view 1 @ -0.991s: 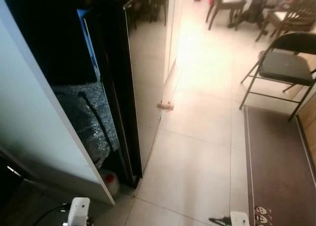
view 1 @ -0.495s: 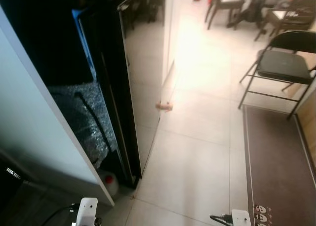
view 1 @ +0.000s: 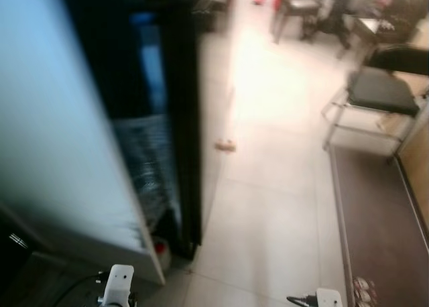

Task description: Restocking fridge

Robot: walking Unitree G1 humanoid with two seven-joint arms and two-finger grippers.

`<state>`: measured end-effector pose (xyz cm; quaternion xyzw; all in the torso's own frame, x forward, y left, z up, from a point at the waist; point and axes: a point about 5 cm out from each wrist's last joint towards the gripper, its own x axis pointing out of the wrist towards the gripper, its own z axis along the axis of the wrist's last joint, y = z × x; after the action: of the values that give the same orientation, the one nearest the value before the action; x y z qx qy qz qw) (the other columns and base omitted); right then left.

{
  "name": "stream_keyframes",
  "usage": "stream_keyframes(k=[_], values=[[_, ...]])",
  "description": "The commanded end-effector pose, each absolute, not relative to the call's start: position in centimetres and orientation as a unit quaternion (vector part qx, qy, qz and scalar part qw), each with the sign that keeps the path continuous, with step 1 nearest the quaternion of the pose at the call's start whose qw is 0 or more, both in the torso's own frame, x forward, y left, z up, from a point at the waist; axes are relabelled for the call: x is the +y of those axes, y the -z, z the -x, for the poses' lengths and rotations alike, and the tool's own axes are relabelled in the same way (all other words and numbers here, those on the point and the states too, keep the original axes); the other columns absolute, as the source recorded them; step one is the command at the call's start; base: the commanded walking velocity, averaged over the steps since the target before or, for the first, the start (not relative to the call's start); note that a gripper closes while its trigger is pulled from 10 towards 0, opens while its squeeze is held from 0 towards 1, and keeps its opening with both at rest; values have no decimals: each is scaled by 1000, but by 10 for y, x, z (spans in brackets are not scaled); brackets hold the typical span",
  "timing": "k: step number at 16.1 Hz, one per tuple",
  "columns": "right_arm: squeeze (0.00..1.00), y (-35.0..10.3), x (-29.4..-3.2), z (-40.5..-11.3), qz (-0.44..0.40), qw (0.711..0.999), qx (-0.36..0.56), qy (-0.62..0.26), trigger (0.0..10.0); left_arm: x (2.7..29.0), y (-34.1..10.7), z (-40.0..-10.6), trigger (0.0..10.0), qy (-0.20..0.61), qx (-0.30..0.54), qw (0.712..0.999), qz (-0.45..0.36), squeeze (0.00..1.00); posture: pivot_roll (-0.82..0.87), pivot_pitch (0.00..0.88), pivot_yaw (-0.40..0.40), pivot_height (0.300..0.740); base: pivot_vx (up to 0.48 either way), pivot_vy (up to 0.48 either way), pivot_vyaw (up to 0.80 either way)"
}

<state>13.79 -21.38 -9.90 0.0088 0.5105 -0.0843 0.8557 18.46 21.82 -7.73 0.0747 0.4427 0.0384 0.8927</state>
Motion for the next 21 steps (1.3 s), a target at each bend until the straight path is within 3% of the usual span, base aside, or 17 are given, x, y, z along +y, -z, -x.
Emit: stream_keyframes(k=[1,8,12,16,18,21], values=[[0,98,-214,-140,-7,859,505,84,10000,220,79,-181,10000,-34,453,887,-82,0,14,0,7,740,0,251,0],[0,98,-213,-140,-4,860,504,85,10000,222,79,-180,10000,-33,455,886,-86,0,17,0,9,740,0,254,0],[0,96,-215,-143,-3,866,489,101,10000,227,80,-175,10000,-34,456,885,-92,0,14,0,12,740,0,0,0],[0,90,-218,-151,18,892,433,129,10000,232,81,-170,10000,-37,461,882,-94,0,-2,26,20,740,0,0,0],[0,37,-243,-231,56,944,295,136,10000,234,82,-166,10000,-38,464,880,-96,0,-10,30,20,740,0,0,0],[0,-2,-239,-273,76,973,180,123,10000,236,84,-161,10000,-40,470,876,-98,0,-19,44,21,740,0,0,0]])
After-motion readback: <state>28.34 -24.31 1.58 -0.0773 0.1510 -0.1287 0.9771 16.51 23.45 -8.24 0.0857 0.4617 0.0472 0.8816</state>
